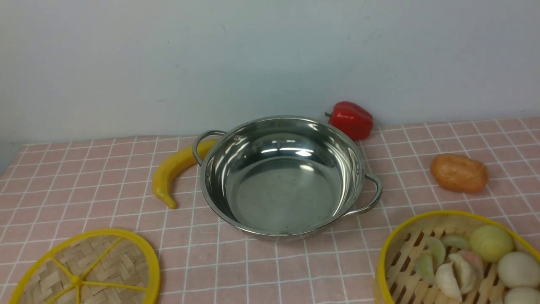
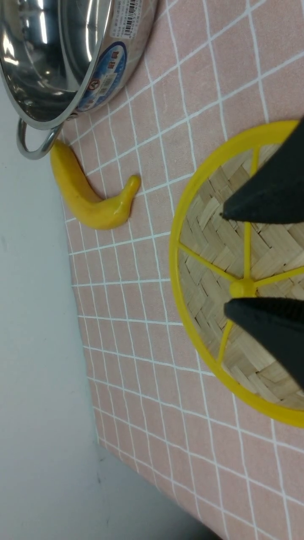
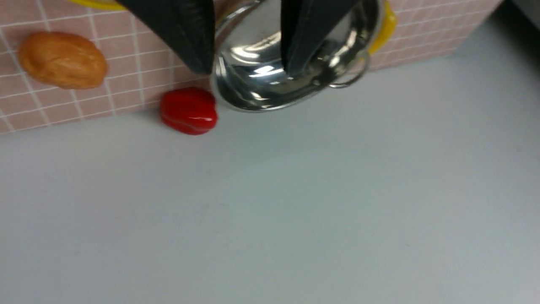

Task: Place the steamer in the pot on the pink tablecloth, and put the lid on the steamer.
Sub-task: 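Reach for and grasp the rim of the bamboo steamer holding the buns with the right gripper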

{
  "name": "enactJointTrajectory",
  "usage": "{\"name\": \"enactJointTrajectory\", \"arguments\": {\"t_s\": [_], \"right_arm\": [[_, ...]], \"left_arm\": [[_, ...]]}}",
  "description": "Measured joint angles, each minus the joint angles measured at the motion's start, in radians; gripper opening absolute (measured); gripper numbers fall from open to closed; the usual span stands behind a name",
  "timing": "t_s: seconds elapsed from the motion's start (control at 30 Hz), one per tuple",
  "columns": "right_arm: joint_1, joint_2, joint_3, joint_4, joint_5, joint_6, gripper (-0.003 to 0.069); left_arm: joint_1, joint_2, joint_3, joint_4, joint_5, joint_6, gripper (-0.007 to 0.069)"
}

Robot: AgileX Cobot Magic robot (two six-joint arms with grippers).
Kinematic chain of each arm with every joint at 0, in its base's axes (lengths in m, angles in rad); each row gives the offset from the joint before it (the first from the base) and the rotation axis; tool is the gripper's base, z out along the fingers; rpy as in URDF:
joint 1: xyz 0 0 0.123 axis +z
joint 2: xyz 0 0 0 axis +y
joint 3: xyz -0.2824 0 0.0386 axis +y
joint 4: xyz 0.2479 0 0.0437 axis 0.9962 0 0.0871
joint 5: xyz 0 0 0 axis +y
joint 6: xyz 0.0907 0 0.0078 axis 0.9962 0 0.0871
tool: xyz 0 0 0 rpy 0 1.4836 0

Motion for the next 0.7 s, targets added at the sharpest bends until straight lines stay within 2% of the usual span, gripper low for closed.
{"name": "enactJointTrajectory", "arguments": {"t_s": [0.1, 0.27, 0.4, 0.47, 0.5, 0.57, 0.7], "right_arm": [[0.000, 0.009, -0.010, 0.122, -0.064, 0.001, 0.0243], [0.000, 0.012, -0.011, 0.168, -0.021, -0.025, 0.0243], [0.000, 0.034, -0.024, 0.155, 0.174, -0.125, 0.0243], [0.000, 0.074, -0.051, 0.118, 0.327, -0.225, 0.0243], [0.000, 0.085, -0.054, 0.114, 0.341, -0.241, 0.0243], [0.000, 0.184, -0.090, 0.086, 0.496, -0.342, 0.0243], [0.000, 0.363, -0.146, 0.091, 0.626, -0.471, 0.0243]], "left_arm": [[0.000, 0.000, 0.000, 0.000, 0.000, 0.000, 0.0244], [0.000, 0.000, 0.000, 0.000, 0.000, 0.000, 0.0244], [0.000, 0.000, 0.000, 0.000, 0.000, 0.000, 0.0244], [0.000, 0.000, 0.000, 0.000, 0.000, 0.000, 0.0244], [0.000, 0.000, 0.000, 0.000, 0.000, 0.000, 0.0244], [0.000, 0.000, 0.000, 0.000, 0.000, 0.000, 0.0244], [0.000, 0.000, 0.000, 0.000, 0.000, 0.000, 0.0244]]}}
